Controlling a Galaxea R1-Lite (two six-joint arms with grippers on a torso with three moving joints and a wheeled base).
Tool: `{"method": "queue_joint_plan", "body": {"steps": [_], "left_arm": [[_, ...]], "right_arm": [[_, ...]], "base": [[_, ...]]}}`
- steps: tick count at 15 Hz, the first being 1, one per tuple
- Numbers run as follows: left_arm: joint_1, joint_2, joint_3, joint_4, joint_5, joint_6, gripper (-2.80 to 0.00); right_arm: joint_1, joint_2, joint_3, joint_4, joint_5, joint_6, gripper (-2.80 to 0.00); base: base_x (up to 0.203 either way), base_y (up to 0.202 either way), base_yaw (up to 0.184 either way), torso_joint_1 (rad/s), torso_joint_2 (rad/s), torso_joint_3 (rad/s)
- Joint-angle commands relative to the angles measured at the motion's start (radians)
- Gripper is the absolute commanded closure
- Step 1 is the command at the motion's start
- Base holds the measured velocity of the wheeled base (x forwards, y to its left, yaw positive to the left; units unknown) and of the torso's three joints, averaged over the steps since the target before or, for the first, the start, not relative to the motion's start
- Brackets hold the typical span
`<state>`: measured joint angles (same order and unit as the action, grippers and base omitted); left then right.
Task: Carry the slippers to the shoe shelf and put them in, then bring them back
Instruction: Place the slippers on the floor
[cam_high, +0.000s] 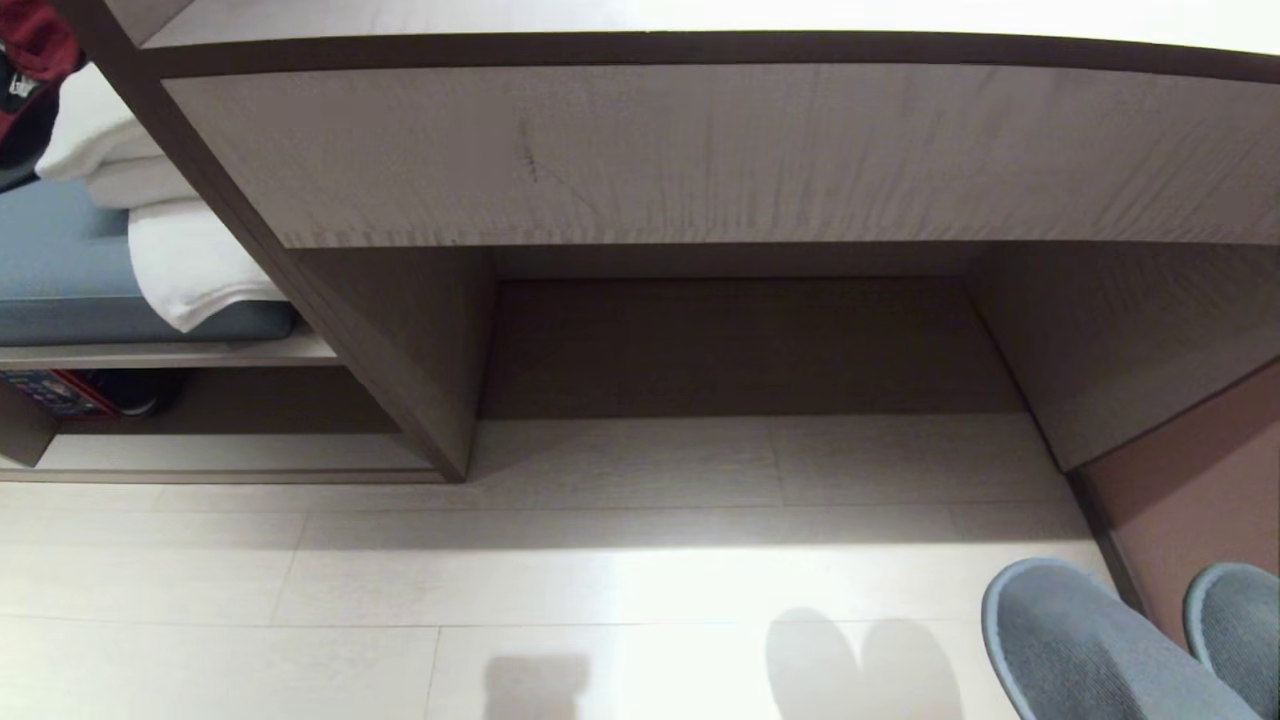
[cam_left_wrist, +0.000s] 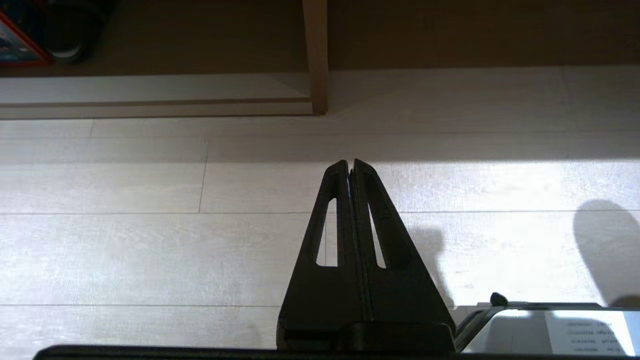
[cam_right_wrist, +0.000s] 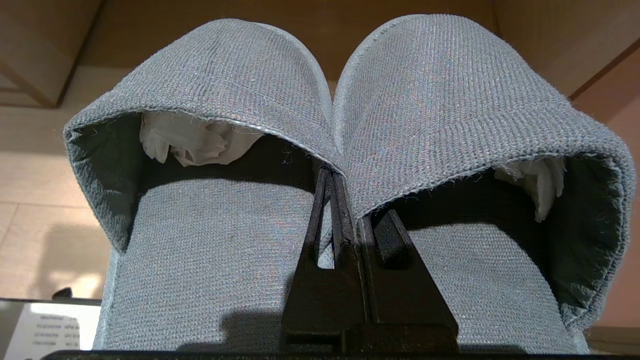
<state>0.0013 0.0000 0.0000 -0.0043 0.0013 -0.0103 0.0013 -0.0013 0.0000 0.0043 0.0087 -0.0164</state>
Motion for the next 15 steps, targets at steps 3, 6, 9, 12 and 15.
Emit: {"method": "queue_joint_plan", "body": {"steps": [3, 6, 9, 12, 15], "left_arm": [[0.000, 0.001, 0.000, 0.000, 0.000, 0.000, 0.00], [0.000, 0.000, 0.000, 0.000, 0.000, 0.000, 0.00], [0.000, 0.001, 0.000, 0.000, 0.000, 0.000, 0.00], [0.000, 0.002, 0.000, 0.000, 0.000, 0.000, 0.00], [0.000, 0.001, 0.000, 0.000, 0.000, 0.000, 0.00]], "right_arm": [[0.000, 0.001, 0.000, 0.000, 0.001, 0.000, 0.00], [0.000, 0.001, 0.000, 0.000, 0.001, 0.000, 0.00], [0.000, 0.001, 0.000, 0.000, 0.001, 0.000, 0.00], [0.002, 0.001, 0.000, 0.000, 0.001, 0.000, 0.00], [0.000, 0.001, 0.000, 0.000, 0.001, 0.000, 0.00]], "base": [[0.000, 0.000, 0.000, 0.003, 0.00, -0.195], [0.000, 0.000, 0.000, 0.004, 0.00, -0.194], [0.000, 0.000, 0.000, 0.001, 0.00, -0.199], [0.000, 0.000, 0.000, 0.002, 0.00, -0.201], [0.000, 0.000, 0.000, 0.003, 0.00, -0.195]]}}
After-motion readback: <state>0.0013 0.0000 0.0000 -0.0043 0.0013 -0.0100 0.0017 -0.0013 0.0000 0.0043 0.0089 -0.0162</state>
